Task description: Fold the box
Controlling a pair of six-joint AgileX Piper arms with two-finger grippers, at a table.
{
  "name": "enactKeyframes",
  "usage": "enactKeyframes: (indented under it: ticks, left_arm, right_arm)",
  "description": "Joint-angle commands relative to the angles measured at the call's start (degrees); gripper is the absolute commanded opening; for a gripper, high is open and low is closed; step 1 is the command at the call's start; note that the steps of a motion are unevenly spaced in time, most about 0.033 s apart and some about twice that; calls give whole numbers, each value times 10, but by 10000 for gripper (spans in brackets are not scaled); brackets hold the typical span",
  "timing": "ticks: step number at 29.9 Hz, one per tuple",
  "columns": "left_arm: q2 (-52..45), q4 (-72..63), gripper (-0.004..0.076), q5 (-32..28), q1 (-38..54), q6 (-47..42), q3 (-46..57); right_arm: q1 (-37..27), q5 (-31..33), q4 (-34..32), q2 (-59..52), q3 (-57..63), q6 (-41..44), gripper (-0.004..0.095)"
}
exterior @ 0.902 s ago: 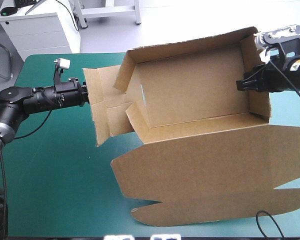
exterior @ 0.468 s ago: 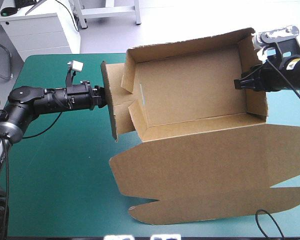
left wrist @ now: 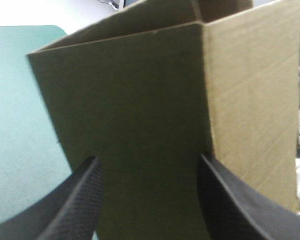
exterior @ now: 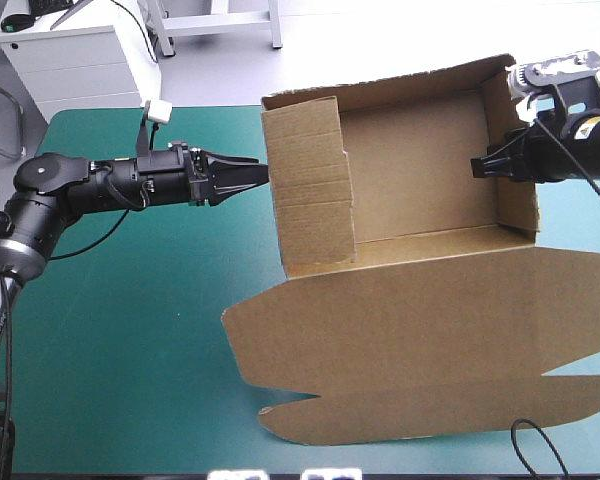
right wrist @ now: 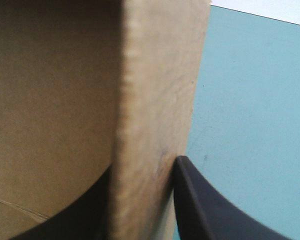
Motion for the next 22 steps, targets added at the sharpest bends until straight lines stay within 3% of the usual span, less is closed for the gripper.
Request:
enactKeyframes:
  ticks: [1,15,22]
  left_arm:
    - [-24,-52,426,52,-26,-18,-40]
    - [-24,-26,487,47,-38,-29,-55]
    - [-24,103,486,-55,-80,-90,-84]
  right_arm:
    - [-3,-40,22,-14,-15,5,-19]
    - [-3,-42,30,-14,-15,22,-19]
    - [-3,-55,43,-14,-15,42,-18]
